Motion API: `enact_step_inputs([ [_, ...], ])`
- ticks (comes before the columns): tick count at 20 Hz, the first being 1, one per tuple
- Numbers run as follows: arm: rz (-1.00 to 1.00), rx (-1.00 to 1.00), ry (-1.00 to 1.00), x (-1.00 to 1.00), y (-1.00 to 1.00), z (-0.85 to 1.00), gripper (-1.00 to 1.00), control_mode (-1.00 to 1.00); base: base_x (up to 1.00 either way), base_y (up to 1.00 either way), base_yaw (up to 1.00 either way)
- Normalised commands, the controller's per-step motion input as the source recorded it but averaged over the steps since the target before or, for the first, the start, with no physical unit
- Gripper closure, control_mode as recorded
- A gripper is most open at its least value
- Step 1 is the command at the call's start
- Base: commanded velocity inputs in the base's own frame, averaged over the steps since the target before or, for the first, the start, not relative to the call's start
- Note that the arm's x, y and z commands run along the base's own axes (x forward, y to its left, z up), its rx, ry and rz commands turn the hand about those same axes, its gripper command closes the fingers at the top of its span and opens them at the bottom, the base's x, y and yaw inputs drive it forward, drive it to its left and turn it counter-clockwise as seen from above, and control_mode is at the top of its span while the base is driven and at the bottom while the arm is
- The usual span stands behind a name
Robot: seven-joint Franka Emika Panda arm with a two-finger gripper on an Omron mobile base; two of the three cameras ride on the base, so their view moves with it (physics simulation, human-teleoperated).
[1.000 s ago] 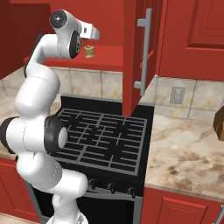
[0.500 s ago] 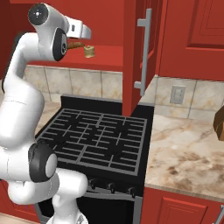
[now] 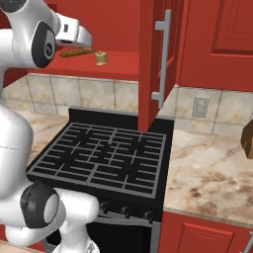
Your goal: Pick the candle and candle from the dining table and place them in the open cabinet. Close the cabinet after placing the objects.
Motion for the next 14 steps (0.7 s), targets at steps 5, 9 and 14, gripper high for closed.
enact_step_inputs([
  [5,0.00,-0.05,0.29,-1.00,0.00,0.04,-1.00,-1.00,0.00,0.00,0.00],
  [9,0.00,-0.08,0.31,-1.00,0.00,-0.05,-1.00,-1.00,0.00,0.00,0.00],
  [14,0.00,-0.07,0.37,-1.00,0.00,-0.67,-1.00,-1.00,0.00,0.00,0.00],
])
